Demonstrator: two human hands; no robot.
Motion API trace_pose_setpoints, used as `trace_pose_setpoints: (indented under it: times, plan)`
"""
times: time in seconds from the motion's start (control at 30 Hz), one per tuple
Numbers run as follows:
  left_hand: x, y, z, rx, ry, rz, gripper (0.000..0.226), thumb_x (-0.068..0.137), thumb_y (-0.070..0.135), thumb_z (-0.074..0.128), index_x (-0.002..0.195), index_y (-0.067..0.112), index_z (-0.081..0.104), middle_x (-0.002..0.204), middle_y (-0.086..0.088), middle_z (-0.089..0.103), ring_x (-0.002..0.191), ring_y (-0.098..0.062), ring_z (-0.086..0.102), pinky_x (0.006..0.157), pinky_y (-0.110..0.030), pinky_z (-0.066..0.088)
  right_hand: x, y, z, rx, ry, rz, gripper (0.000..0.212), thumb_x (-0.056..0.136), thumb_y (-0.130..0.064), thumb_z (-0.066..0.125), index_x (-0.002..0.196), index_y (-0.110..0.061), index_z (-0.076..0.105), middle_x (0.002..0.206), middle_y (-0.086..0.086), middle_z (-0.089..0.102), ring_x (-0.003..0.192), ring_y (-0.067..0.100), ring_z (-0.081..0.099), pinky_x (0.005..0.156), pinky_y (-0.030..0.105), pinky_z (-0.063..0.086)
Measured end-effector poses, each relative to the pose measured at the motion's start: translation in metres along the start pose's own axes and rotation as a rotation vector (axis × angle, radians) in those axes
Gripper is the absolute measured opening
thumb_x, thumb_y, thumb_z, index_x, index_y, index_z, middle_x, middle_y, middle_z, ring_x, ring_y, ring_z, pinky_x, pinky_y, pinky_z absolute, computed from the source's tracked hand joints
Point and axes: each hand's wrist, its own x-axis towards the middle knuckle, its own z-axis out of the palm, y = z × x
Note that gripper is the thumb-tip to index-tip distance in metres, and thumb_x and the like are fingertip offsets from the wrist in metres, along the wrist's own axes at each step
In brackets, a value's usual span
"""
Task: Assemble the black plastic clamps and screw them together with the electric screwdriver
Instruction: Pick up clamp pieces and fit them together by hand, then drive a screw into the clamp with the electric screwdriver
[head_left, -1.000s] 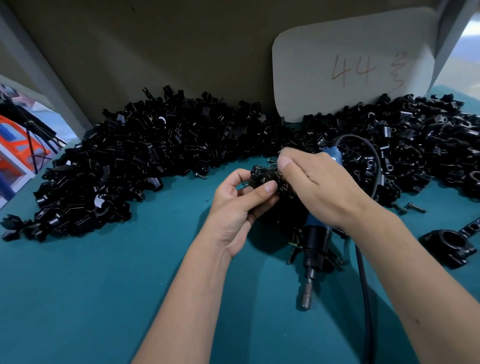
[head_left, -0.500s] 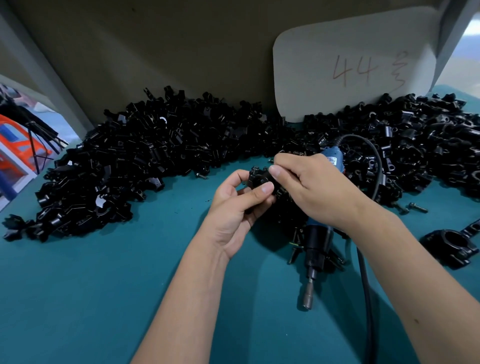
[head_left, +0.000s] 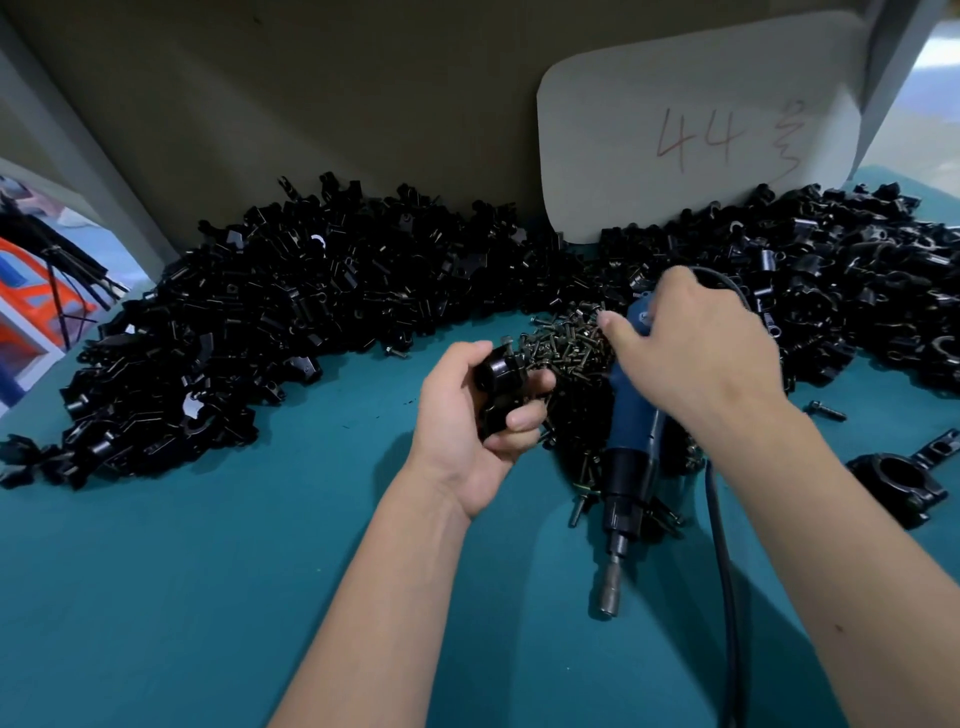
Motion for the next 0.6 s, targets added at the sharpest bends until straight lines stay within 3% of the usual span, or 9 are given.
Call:
trace_pose_setpoints:
  times: [0.07, 0.17, 0.23, 0.33, 0.43, 0.6]
  plan:
    - [0.0, 0.0, -0.002, 0.019, -0.009, -0.034, 0.033, 0.095, 0.035, 0.041, 0.073, 0.016, 0.055, 0.069, -0.006, 0.053, 0.046, -0.011, 0.031, 0.036, -0.018, 0.017, 0.002, 0.006, 0.0, -0.051, -0.069, 0.073, 0.071, 0.087, -0.076, 0.061, 0.103, -0.011, 0.035, 0.095, 0.016, 0.058, 0.094, 0.044, 0.065, 0.064, 0.039, 0.038]
    - [0.001, -0.002, -0.003, 0.017, -0.046, -0.062, 0.022, 0.094, 0.036, 0.039, 0.078, 0.022, 0.038, 0.063, 0.001, 0.035, 0.044, -0.009, 0.026, 0.033, -0.017, 0.02, -0.001, 0.006, 0.002, -0.085, -0.171, 0.127, 0.089, 0.07, -0.08, 0.076, 0.104, -0.014, 0.028, 0.075, 0.004, 0.041, 0.078, 0.036, 0.059, 0.051, 0.034, 0.032]
    - [0.001, -0.004, -0.003, 0.004, -0.068, -0.074, 0.021, 0.093, 0.035, 0.039, 0.077, 0.023, 0.038, 0.063, 0.002, 0.032, 0.043, -0.008, 0.025, 0.032, -0.017, 0.021, -0.001, 0.004, 0.002, -0.051, -0.194, 0.155, 0.091, 0.064, -0.076, 0.083, 0.104, -0.014, 0.029, 0.074, 0.005, 0.046, 0.069, 0.033, 0.062, 0.051, 0.037, 0.046]
    - [0.002, -0.005, -0.002, 0.003, -0.08, -0.086, 0.025, 0.096, 0.038, 0.042, 0.076, 0.023, 0.038, 0.063, 0.003, 0.032, 0.043, -0.007, 0.025, 0.033, -0.017, 0.018, 0.002, 0.002, 0.0, 0.007, -0.225, 0.209, 0.093, 0.061, -0.073, 0.087, 0.106, -0.011, 0.035, 0.094, 0.015, 0.061, 0.078, 0.038, 0.071, 0.071, 0.05, 0.062]
    - [0.003, -0.006, -0.003, 0.015, -0.072, -0.093, 0.036, 0.1, 0.041, 0.044, 0.069, 0.022, 0.045, 0.063, 0.003, 0.032, 0.042, -0.006, 0.025, 0.034, -0.017, 0.015, 0.006, 0.004, -0.006, -0.036, -0.272, 0.219, 0.098, 0.058, -0.077, 0.085, 0.106, -0.007, 0.037, 0.1, 0.015, 0.061, 0.085, 0.035, 0.067, 0.074, 0.045, 0.058]
    - [0.004, -0.008, -0.002, 0.035, -0.041, -0.05, 0.045, 0.101, 0.036, 0.042, 0.058, 0.024, 0.05, 0.061, 0.004, 0.033, 0.044, -0.007, 0.024, 0.034, -0.017, 0.016, 0.004, -0.002, -0.013, -0.197, -0.364, 0.141, 0.108, 0.048, -0.084, 0.083, 0.105, -0.009, 0.03, 0.081, 0.006, 0.042, 0.084, 0.031, 0.052, 0.069, 0.039, 0.045]
